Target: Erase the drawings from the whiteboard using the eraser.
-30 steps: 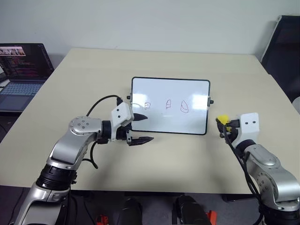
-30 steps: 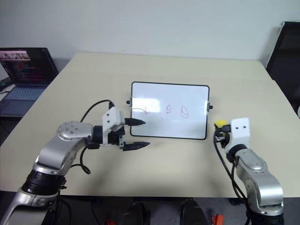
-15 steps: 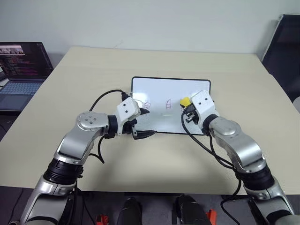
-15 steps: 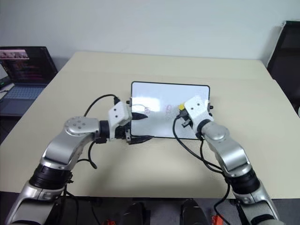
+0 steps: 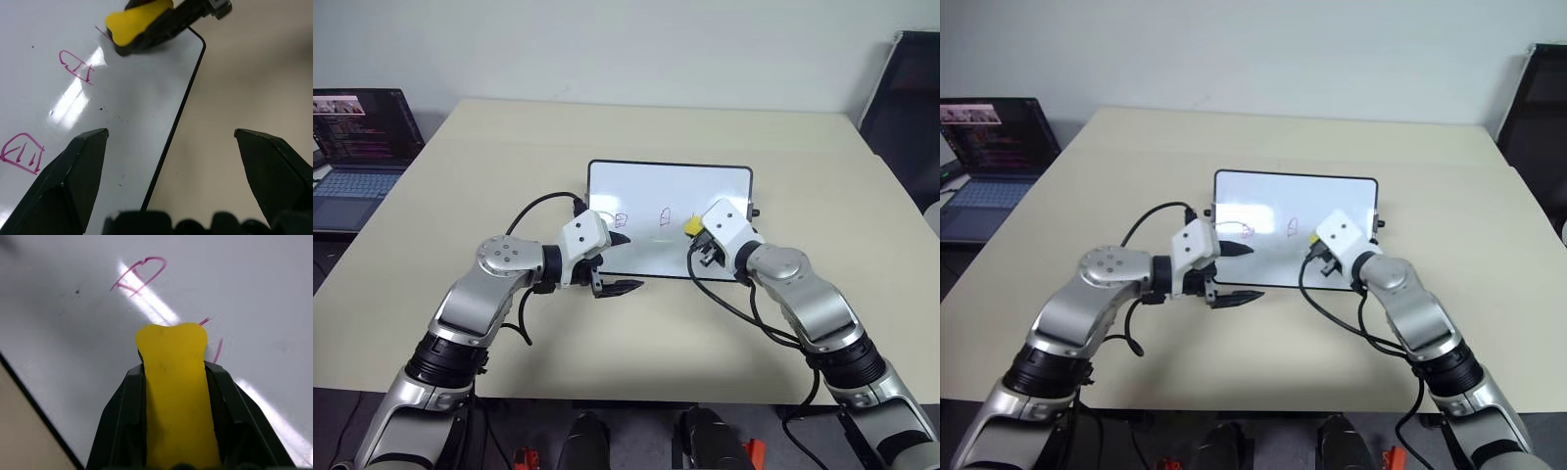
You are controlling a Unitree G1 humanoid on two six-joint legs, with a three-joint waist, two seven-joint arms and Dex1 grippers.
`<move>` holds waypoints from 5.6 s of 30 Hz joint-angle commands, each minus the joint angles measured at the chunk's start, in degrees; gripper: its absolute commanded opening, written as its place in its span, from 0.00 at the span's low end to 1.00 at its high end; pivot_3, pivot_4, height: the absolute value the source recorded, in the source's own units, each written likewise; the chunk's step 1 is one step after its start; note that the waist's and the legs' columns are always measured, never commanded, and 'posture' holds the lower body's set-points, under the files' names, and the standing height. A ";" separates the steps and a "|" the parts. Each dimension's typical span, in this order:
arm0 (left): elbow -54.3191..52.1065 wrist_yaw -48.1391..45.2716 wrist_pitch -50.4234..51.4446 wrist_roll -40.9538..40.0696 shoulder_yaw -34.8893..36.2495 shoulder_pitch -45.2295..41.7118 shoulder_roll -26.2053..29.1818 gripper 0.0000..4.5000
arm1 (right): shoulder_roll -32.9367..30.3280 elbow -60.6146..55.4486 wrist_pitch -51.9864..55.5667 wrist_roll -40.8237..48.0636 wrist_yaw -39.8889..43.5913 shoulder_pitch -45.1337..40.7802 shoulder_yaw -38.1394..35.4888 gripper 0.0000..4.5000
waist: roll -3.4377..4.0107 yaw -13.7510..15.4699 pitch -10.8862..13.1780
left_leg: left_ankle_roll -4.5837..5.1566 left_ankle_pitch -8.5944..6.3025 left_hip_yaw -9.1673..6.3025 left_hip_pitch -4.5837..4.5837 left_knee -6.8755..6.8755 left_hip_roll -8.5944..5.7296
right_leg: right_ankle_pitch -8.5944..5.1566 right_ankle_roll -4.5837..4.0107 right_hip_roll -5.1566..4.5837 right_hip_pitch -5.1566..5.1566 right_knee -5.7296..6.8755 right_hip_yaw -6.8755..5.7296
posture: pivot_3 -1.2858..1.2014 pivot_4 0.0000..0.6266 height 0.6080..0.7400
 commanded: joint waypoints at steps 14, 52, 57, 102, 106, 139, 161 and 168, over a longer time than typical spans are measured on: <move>-3.10 -1.26 0.71 -1.03 0.55 -0.24 0.17 1.00 | -0.37 2.41 -1.79 -5.99 4.44 -1.91 1.54 0.27 | 0.00 0.00 0.00 | 0.04 0.04 -0.01 0.01 0.03 0.01 | 0.14 0.19 0.02 0.01 0.04 0.00 | 0.52 0.24 1.00; -4.34 -3.22 2.04 -2.27 0.39 0.43 0.63 1.00 | -4.11 0.52 -0.35 -11.51 12.98 -0.11 2.61 0.26 | -0.01 -0.09 -0.01 | 0.21 0.16 0.02 0.13 0.03 0.00 | 0.20 -0.09 0.02 0.09 0.01 0.03 | 0.52 0.24 1.00; -4.90 -3.64 2.28 -2.40 0.58 0.85 0.87 1.00 | -2.12 4.99 -4.75 -15.51 6.01 -3.74 0.31 0.26 | -0.01 -0.41 0.00 | 0.22 0.17 0.03 0.25 0.08 0.00 | 0.24 -0.14 0.02 0.14 0.03 0.06 | 0.52 0.24 1.00; -14.93 14.64 14.78 -13.13 18.23 13.86 -0.72 1.00 | 7.21 -17.43 -1.07 12.16 13.29 14.01 -18.36 0.26 | -0.03 -1.18 0.03 | 0.24 0.17 0.00 0.04 -0.04 0.00 | 0.18 -0.12 0.01 0.01 -0.08 0.02 | 0.52 0.24 1.00; -14.54 15.05 14.49 -13.09 18.43 13.86 0.41 1.00 | 7.31 -16.52 -2.86 12.67 12.43 14.03 -17.77 0.26 | -0.03 -1.18 0.03 | 0.24 0.17 -0.01 0.03 -0.08 0.00 | 0.17 -0.11 0.01 0.00 -0.12 0.01 | 0.52 0.24 1.00; -6.72 6.71 7.30 -7.03 7.36 8.07 5.04 1.00 | 6.88 21.61 -21.82 -10.34 5.38 -14.87 2.22 0.26 | -0.01 -1.26 0.07 | 0.24 0.17 0.02 -0.05 -0.12 0.00 | 0.26 0.03 0.01 -0.10 -0.13 0.01 | 0.52 0.24 1.00; -7.86 6.72 7.46 -7.23 7.20 9.00 4.08 1.00 | 4.18 25.03 -24.88 -18.64 10.88 -12.78 5.73 0.26 | -0.04 -1.29 0.05 | 0.29 0.24 0.02 0.39 -0.03 -0.01 | 0.35 -0.18 0.02 0.24 -0.05 0.05 | 0.52 0.24 1.00; -8.16 6.72 7.59 -7.41 7.30 9.26 4.07 1.00 | 3.46 18.84 -21.47 -17.29 20.72 -8.99 8.22 0.26 | -0.05 -1.31 0.05 | 0.29 0.23 0.03 0.37 -0.10 0.00 | 0.28 -0.11 0.02 0.24 -0.07 0.04 | 0.52 0.24 1.00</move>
